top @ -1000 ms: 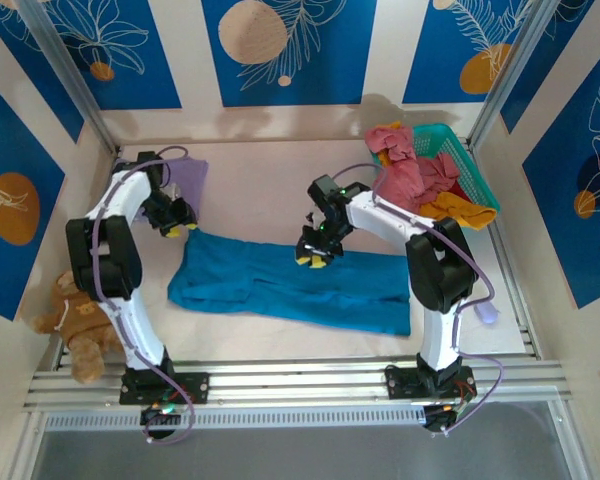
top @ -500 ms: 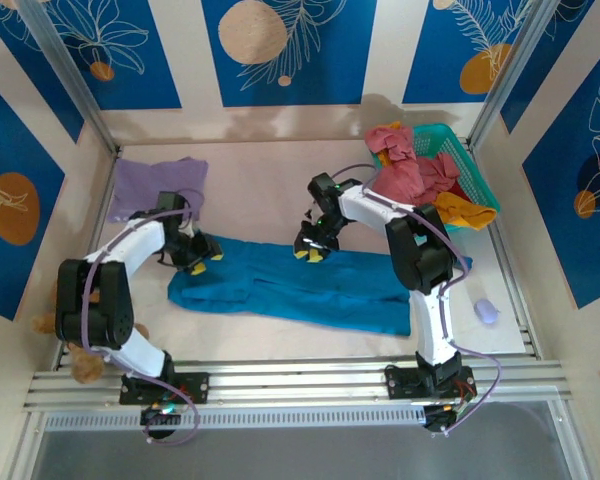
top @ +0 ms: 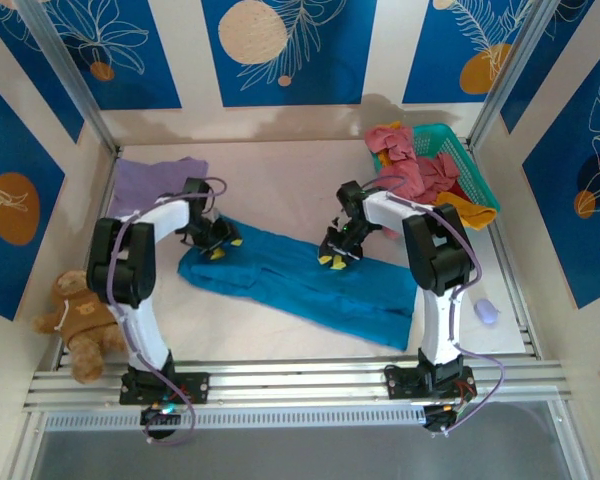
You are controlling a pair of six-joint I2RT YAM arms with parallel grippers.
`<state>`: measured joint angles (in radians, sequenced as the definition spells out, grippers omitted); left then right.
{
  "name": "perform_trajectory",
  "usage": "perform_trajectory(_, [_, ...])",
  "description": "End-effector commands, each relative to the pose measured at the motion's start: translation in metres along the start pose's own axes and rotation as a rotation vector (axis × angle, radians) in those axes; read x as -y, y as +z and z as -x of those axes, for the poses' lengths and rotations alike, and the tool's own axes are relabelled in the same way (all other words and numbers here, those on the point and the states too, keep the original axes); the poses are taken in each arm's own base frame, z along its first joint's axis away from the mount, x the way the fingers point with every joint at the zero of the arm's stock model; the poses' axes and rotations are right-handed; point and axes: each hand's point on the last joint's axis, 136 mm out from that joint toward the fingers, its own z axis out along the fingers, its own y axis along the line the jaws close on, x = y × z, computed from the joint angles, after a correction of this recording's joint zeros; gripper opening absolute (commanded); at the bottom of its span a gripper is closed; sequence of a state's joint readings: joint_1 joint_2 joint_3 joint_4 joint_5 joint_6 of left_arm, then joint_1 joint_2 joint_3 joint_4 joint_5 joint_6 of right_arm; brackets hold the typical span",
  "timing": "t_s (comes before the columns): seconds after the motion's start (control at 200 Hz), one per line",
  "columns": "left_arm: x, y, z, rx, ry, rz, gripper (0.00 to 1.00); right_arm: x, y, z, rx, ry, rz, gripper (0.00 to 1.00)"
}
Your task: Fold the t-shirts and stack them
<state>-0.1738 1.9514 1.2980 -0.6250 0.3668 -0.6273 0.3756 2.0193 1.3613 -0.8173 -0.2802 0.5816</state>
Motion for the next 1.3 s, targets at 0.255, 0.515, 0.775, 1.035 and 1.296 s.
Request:
perform_trajectory(0.255, [0.087,0.0,0.089,0.062,0.211,0.005,0.57,0.014,-0.037,-0.028,0.029,-0.019,-0.02,0.33])
perform_trajectory(0.515, [0.086,-0.033,0.067,0.123,0.246,0.061,0.59,0.013,-0.038,-0.032,0.033,-0.016,0.003,0.33])
perform_trajectory(0.775, [0.039,-0.001,0.031,0.041,0.17,0.118,0.6,0.016,-0.038,-0.029,0.027,-0.016,0.005,0.33])
perform_trajectory(1.035, [0.022,-0.002,0.018,0.035,0.178,0.162,0.6,0.023,-0.036,-0.029,0.02,-0.016,-0.007,0.33])
perform_trajectory(1.296, [0.051,-0.035,0.033,0.14,0.203,0.098,0.6,0.035,-0.028,-0.034,0.004,-0.002,-0.032,0.33])
